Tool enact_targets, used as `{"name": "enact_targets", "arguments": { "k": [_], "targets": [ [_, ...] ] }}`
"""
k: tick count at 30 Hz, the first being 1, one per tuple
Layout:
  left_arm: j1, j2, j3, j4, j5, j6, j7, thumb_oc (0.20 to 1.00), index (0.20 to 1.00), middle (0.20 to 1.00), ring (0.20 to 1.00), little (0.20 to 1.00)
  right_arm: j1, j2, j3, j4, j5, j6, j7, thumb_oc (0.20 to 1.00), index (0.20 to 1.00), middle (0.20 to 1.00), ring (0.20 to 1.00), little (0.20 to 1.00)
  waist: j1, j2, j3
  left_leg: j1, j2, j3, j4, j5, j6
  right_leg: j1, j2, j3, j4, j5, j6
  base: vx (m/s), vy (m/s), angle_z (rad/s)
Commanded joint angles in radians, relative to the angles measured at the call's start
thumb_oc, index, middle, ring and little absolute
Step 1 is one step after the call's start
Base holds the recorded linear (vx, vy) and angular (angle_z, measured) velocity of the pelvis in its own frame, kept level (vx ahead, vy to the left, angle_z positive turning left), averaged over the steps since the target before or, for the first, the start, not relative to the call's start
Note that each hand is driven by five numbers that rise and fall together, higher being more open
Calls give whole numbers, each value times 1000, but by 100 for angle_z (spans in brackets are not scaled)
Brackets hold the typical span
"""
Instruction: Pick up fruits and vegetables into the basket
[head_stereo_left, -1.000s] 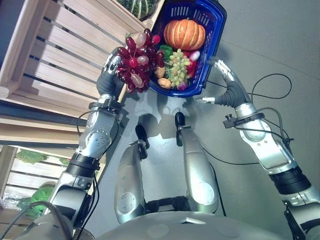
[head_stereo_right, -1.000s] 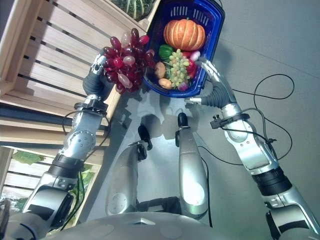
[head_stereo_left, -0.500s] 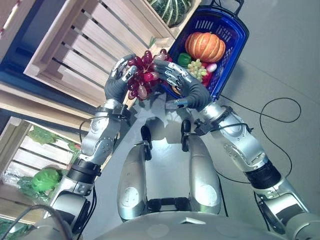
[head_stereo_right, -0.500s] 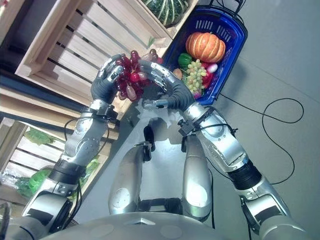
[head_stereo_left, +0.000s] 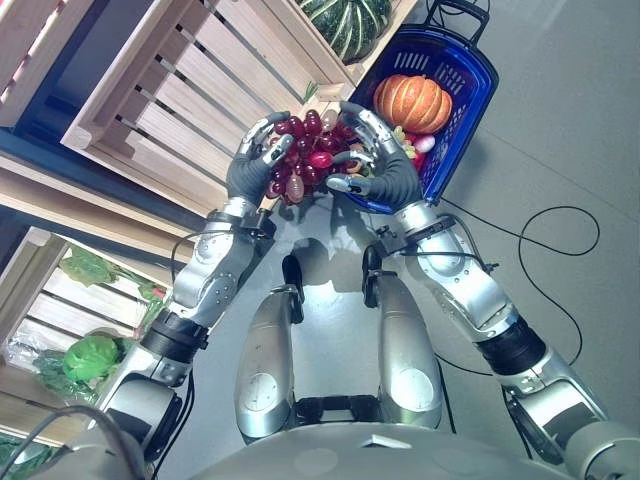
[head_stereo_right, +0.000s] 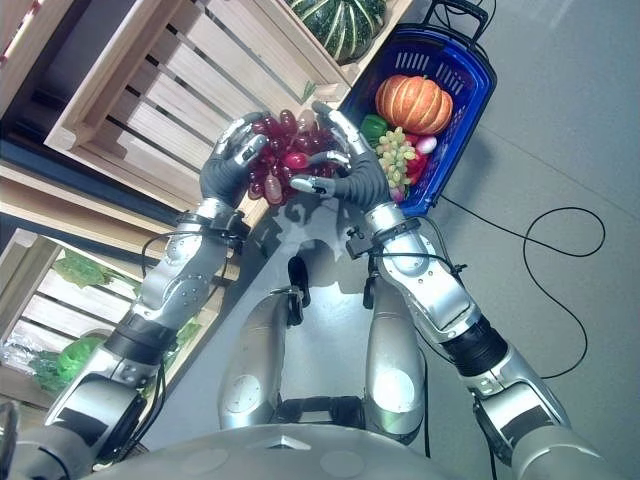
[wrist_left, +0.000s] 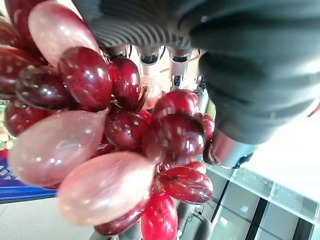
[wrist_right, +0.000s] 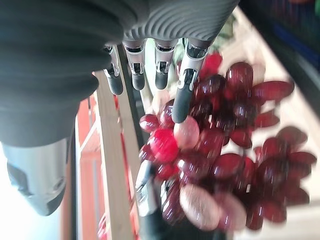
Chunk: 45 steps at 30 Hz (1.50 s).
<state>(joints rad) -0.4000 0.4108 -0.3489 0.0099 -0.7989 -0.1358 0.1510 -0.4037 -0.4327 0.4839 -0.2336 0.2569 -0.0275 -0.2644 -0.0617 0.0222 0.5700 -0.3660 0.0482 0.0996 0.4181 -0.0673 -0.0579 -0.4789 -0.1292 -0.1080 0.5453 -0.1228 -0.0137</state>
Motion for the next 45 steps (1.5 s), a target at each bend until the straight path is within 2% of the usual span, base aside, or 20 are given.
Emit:
{"name": "enact_targets", "arguments": {
  "k": [1, 5, 13, 20, 25, 28, 33, 36, 40, 45],
  "targets": [
    [-31, -23, -1, -196, 21, -101, 6, 200, 200, 200, 200, 200, -45, 35, -24, -108, -109, -127, -25, 1000, 1000, 1000, 1000, 1000, -21, 7, -50, 44, -79, 87, -3, -99, 105, 87, 28, -36, -77, -27, 25, -2, 25, -7],
    [-19, -30, 5, -228, 22, -95, 30, 200, 200, 200, 200, 200, -55, 30, -34, -194, -183, -152, -23, 1000, 1000, 1000, 1000, 1000, -22, 12, -50, 47, -82, 86, -5, -101, 104, 88, 23, -34, -78, -26, 28, -2, 7, -1],
    [0, -32, 21, -252, 23, -100, 46, 200, 200, 200, 200, 200, -62, 22, -51, -235, -214, -125, -92, 1000, 1000, 1000, 1000, 1000, -14, 17, -50, 58, -84, 81, -5, -105, 101, 101, 16, -39, -78, -30, 30, 0, 0, 0],
    [17, -40, 38, -264, 29, -113, 51, 200, 200, 200, 200, 200, -24, 11, -81, -227, -222, -176, -134, 1000, 1000, 1000, 1000, 1000, -14, 19, -50, 60, -82, 81, -5, -107, 100, 101, 14, -42, -73, -35, 29, 0, 0, 0],
    [33, -40, 52, -268, 29, -128, 56, 200, 200, 200, 200, 200, 10, 3, -107, -245, -305, -210, -194, 1000, 1000, 1000, 1000, 1000, -18, 19, -50, 67, -82, 82, -6, -108, 101, 103, 15, -39, -67, -37, 32, 0, 0, 0],
    [40, -37, 62, -273, 29, -140, 66, 200, 200, 200, 200, 200, 31, -9, -128, -249, -335, -208, -239, 1000, 1000, 1000, 1000, 1000, -24, 18, -50, 68, -80, 85, -3, -111, 102, 101, 16, -34, -64, -38, 33, 0, 0, 0],
    [65, -31, 86, -284, 38, -168, 56, 200, 200, 200, 200, 200, 82, -29, -161, -230, -281, -188, -274, 1000, 1000, 1000, 1000, 1000, -29, 18, -50, 75, -78, 89, -7, -112, 104, 103, 17, -31, -62, -42, 35, 0, 0, 0],
    [81, -27, 98, -296, 49, -188, 49, 200, 200, 200, 200, 200, 124, -41, -179, -223, -201, -197, -242, 1000, 1000, 1000, 1000, 1000, -34, 19, -50, 72, -77, 91, -5, -112, 104, 99, 18, -28, -59, -43, 36, 0, 9, -3],
    [93, -24, 104, -303, 61, -201, 34, 200, 200, 200, 200, 200, 155, -39, -173, -218, -72, -173, -134, 1000, 1000, 1000, 1000, 1000, -36, 21, -50, 78, -76, 92, -12, -109, 104, 100, 17, -27, -57, -44, 36, 0, 4, -1],
    [82, -29, 95, -305, 67, -186, 13, 200, 200, 200, 200, 200, 141, -9, -126, -206, 93, -137, -7, 1000, 1000, 1000, 1000, 1000, -25, 19, -50, 73, -79, 83, -9, -104, 103, 101, 15, -34, -55, -45, 33, -2, -7, 0]
  ]
}}
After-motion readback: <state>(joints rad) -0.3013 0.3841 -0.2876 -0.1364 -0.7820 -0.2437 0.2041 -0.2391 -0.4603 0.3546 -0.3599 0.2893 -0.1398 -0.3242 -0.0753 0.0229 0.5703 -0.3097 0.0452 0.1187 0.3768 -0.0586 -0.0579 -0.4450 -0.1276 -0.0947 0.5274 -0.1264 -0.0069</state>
